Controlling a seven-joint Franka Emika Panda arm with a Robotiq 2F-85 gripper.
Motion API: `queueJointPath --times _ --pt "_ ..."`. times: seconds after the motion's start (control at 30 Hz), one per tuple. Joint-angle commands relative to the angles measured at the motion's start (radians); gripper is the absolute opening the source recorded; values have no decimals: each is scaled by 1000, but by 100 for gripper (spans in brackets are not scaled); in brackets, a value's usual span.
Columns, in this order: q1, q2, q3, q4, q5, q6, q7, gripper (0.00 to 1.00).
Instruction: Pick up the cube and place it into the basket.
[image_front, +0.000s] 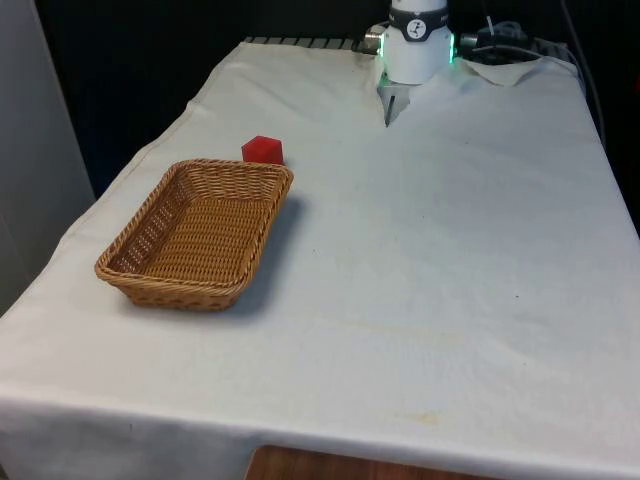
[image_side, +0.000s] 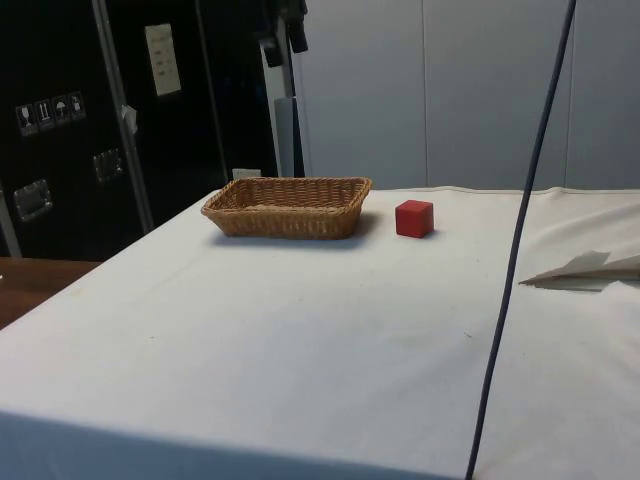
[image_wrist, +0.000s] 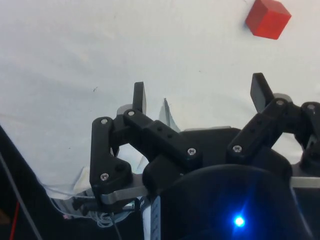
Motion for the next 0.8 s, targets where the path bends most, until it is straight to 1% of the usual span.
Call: queueJointPath --times 0.0,0.13,0.17,0.2,0.23,0.27,0.47,0.5,0.53,0.77 --pt "-2 -12 -2 -19 -10 22 5 100" --pt "-6 -20 -5 -41 -9 42 10 100" --pt "-8 -24 -6 -53 -8 55 12 100" --pt "-8 -14 -5 -40 -2 36 5 100" --pt "-9 -16 -5 -46 -2 42 7 100" --pt "-10 -29 -6 -66 -8 69 15 100" --pt "-16 -48 -8 -116 -9 123 23 100" --pt "-16 -38 -7 -105 -2 106 17 100" --pt "-17 -50 -8 -124 -9 132 25 100" --pt "-21 -71 -12 -183 -8 200 34 100"
